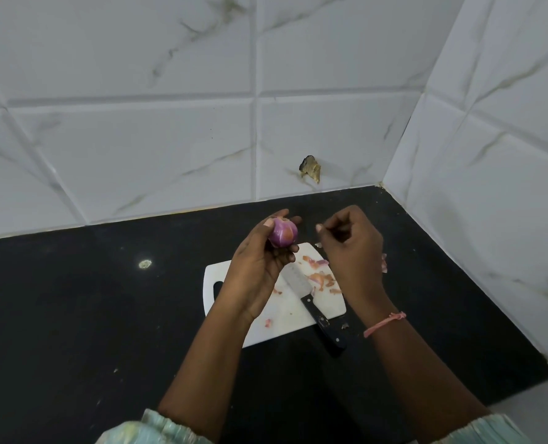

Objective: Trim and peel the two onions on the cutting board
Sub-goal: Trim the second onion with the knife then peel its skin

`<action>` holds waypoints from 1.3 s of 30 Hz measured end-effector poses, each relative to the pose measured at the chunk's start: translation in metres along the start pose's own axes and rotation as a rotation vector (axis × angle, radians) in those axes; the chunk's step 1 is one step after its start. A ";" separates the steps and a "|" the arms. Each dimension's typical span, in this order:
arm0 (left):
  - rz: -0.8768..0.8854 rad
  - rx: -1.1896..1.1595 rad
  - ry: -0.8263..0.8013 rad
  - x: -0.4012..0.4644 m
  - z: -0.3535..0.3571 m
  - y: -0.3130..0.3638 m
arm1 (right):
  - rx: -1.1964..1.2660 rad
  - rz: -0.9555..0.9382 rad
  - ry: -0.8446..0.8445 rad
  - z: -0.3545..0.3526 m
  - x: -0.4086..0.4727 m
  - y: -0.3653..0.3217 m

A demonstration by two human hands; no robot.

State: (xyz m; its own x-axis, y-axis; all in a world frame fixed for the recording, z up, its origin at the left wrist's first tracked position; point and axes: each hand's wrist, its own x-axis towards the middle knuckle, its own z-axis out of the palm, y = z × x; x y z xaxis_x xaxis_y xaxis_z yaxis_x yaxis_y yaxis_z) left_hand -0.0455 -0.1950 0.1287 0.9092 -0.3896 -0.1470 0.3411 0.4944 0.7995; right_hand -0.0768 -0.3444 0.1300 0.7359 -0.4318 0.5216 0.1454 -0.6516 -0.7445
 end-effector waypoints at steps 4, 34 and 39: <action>-0.005 0.021 0.021 0.000 -0.002 0.001 | -0.200 -0.098 -0.023 -0.002 0.004 0.008; 0.099 0.019 0.069 -0.004 0.004 -0.001 | -0.203 -0.342 -0.159 0.016 -0.010 -0.016; -0.011 -0.113 0.090 -0.008 0.009 -0.002 | -0.155 -0.317 -0.267 0.017 -0.005 -0.023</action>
State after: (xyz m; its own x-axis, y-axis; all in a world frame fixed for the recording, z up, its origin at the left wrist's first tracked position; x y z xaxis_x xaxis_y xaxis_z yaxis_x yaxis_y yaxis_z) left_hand -0.0556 -0.2000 0.1332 0.9214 -0.3267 -0.2106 0.3708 0.5769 0.7278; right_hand -0.0725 -0.3166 0.1368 0.8187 -0.0321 0.5733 0.3062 -0.8203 -0.4831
